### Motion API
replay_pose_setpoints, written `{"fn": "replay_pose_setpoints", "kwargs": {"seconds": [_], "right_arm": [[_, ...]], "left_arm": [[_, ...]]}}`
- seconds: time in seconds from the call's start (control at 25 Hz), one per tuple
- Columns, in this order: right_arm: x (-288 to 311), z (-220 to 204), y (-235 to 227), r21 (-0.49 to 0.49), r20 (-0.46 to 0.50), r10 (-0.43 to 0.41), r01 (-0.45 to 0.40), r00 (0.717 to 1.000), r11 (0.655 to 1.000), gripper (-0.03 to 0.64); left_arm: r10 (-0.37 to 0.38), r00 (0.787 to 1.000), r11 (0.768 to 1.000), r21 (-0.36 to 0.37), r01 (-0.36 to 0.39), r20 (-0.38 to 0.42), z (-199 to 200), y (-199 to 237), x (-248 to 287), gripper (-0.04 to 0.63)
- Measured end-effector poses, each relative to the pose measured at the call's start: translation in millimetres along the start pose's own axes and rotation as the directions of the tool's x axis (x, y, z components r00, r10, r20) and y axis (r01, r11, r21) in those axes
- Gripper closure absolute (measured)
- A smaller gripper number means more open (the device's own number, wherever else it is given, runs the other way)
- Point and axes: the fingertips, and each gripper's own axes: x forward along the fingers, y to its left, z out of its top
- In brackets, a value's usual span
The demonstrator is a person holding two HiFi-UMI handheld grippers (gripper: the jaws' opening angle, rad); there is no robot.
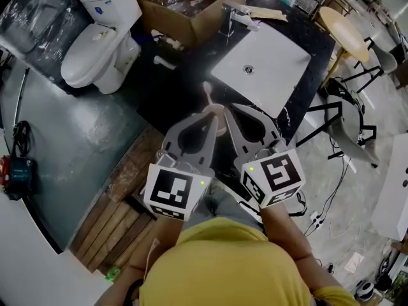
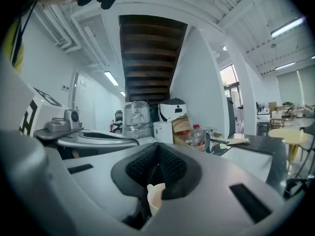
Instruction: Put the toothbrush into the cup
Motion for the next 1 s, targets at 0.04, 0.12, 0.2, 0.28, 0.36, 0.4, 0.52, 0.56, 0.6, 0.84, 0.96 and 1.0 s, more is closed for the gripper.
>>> {"fn": "replay_pose_setpoints", "kwargs": {"seconds": [0.04,0.12,0.2,0.28,0.36,0.4,0.52,0.56,0.6,0.84,0.96,1.0], "right_arm": [[-3.3,5.3,2.4,-0.01,0.012,0.0,0.0,1.0,1.0,0.601],[-9.1,14.9,6.8,-0.029,0.032,-0.001,0.002,0.999,1.0,0.601],[-13.5,21.0,10.5,-0.037,0.044,0.0,0.002,0.999,0.999,0.601],[-17.2,25.0,13.8,-0.039,0.053,-0.001,0.003,0.999,0.999,0.601],[-20.7,28.4,17.3,-0.042,0.059,-0.006,0.008,0.998,0.999,0.601],[-22.3,29.9,19.0,-0.043,0.062,-0.007,0.01,0.998,0.999,0.601],[-27.5,32.5,22.1,-0.036,0.072,-0.014,0.017,0.997,0.999,0.601],[-29.5,32.7,22.6,-0.03,0.077,-0.017,0.02,0.997,0.999,0.601],[-31.5,32.7,23.0,-0.027,0.081,-0.021,0.024,0.996,0.999,0.601],[-38.4,32.6,25.3,-0.037,0.088,-0.039,0.042,0.995,0.998,0.601],[-39.3,31.2,27.5,-0.032,0.083,-0.038,0.041,0.996,0.999,0.603],[-39.1,30.6,28.5,-0.031,0.081,-0.037,0.04,0.996,0.999,0.601]], "left_arm": [[-0.002,1.0,1.0,0.002,0.002,0.005,3.1,-1.3,-1.4,0.586],[-0.002,1.0,1.0,0.009,0.002,0.014,9.1,-3.2,-4.8,0.586],[-0.001,1.0,1.0,0.015,0.0,0.024,14.4,-4.4,-8.5,0.586],[-0.002,0.999,1.0,0.019,0.002,0.038,19.8,-5.9,-11.5,0.586],[-0.005,0.999,1.0,0.022,0.004,0.045,23.7,-7.5,-14.9,0.586],[-0.007,0.999,1.0,0.025,0.005,0.047,25.3,-8.3,-16.6,0.586],[-0.006,0.998,1.0,0.026,0.004,0.07,31.3,-10.5,-21.0,0.586],[-0.005,0.997,1.0,0.026,0.003,0.074,32.1,-11.1,-22.4,0.586],[-0.005,0.997,1.0,0.024,0.003,0.078,32.7,-11.7,-23.6,0.586],[-0.013,0.996,1.0,0.023,0.011,0.089,33.6,-14.2,-27.3,0.586],[-0.018,0.996,1.0,0.024,0.016,0.087,34.1,-15.4,-29.4,0.586],[-0.018,0.996,1.0,0.023,0.016,0.083,33.5,-15.2,-30.2,0.586]]}}
